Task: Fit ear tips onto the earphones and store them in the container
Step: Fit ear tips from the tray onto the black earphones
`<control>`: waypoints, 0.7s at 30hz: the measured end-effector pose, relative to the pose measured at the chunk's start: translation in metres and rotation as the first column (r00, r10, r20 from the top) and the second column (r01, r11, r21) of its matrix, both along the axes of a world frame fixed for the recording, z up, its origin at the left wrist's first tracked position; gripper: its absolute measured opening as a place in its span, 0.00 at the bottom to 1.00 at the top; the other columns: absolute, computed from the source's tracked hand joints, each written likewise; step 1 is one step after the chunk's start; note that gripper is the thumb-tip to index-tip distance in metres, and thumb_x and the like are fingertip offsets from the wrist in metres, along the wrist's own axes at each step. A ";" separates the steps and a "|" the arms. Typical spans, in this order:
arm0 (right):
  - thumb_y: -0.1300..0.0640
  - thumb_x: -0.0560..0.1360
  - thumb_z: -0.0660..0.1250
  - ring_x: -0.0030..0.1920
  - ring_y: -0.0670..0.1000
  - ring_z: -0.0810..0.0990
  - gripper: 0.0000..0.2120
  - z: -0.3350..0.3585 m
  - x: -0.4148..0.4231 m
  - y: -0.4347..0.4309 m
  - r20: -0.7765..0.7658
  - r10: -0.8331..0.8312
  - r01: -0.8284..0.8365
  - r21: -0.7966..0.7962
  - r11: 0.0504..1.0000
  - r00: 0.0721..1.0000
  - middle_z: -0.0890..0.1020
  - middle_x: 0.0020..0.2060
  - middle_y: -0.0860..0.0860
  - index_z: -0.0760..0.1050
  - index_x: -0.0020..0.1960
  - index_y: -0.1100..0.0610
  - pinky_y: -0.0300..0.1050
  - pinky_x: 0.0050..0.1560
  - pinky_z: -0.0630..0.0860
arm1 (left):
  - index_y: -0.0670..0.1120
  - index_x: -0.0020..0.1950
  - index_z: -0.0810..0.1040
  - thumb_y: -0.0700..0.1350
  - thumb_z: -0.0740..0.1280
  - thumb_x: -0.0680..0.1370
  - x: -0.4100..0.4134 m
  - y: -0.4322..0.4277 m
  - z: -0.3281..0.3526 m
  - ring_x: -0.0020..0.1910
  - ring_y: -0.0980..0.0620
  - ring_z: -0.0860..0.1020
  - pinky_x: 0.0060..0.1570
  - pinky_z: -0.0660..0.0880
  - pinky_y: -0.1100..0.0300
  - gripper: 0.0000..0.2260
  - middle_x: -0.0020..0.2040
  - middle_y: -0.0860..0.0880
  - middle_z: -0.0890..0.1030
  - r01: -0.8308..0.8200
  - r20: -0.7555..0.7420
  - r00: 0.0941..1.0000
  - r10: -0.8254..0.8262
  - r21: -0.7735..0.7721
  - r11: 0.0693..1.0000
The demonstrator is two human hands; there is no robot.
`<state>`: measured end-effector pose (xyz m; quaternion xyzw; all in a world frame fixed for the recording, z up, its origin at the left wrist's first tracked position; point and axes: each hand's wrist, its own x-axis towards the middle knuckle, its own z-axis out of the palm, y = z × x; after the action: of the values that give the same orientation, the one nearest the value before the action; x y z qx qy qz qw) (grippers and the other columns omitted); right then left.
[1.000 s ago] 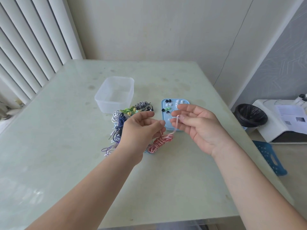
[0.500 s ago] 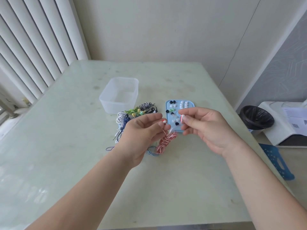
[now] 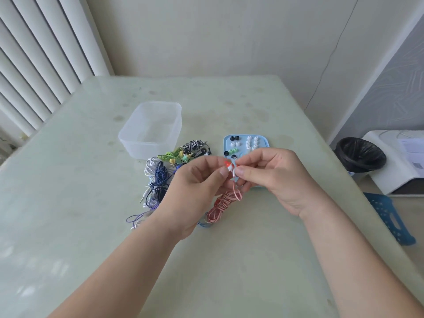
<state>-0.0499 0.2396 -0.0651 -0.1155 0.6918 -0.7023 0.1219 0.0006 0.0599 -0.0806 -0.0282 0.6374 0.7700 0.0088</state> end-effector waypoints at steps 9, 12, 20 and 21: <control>0.69 0.73 0.75 0.36 0.56 0.84 0.04 -0.018 -0.004 -0.009 -0.066 -0.087 0.086 -0.014 0.996 0.994 0.87 0.38 0.60 0.83 0.47 0.67 0.47 0.39 0.81 | 0.46 0.54 0.85 0.39 0.71 0.81 -0.010 0.011 -0.010 0.48 0.43 0.87 0.56 0.83 0.44 0.06 0.48 0.45 0.89 -0.114 -0.079 0.991 0.110 -0.046 0.992; 0.69 0.72 0.76 0.36 0.57 0.84 0.06 -0.019 -0.001 -0.007 -0.086 -0.101 0.099 -0.025 0.995 0.991 0.86 0.39 0.64 0.83 0.48 0.68 0.47 0.38 0.81 | 0.45 0.52 0.86 0.38 0.73 0.78 -0.007 0.008 -0.012 0.47 0.44 0.87 0.53 0.84 0.48 0.05 0.47 0.44 0.89 -0.087 -0.086 0.993 0.086 -0.014 0.996; 0.72 0.74 0.72 0.35 0.59 0.85 0.06 -0.018 0.002 -0.003 -0.078 -0.080 0.078 -0.032 0.996 0.994 0.87 0.38 0.61 0.83 0.49 0.67 0.51 0.40 0.84 | 0.50 0.54 0.85 0.39 0.71 0.80 -0.003 0.006 -0.015 0.45 0.56 0.87 0.52 0.83 0.59 0.07 0.44 0.52 0.89 -0.183 -0.148 0.975 0.167 -0.105 0.977; 0.73 0.73 0.72 0.36 0.59 0.86 0.06 -0.018 0.003 -0.003 -0.073 -0.076 0.074 -0.032 0.997 0.994 0.87 0.39 0.62 0.83 0.50 0.67 0.50 0.40 0.84 | 0.53 0.52 0.85 0.40 0.71 0.81 -0.003 0.005 -0.015 0.44 0.57 0.87 0.52 0.84 0.59 0.08 0.44 0.54 0.89 -0.206 -0.165 0.969 0.183 -0.133 0.969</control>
<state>-0.0470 0.2370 -0.0831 -0.1171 0.6894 -0.7116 0.0681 -0.0025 0.0652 -0.0958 -0.0327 0.6862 0.7172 -0.1175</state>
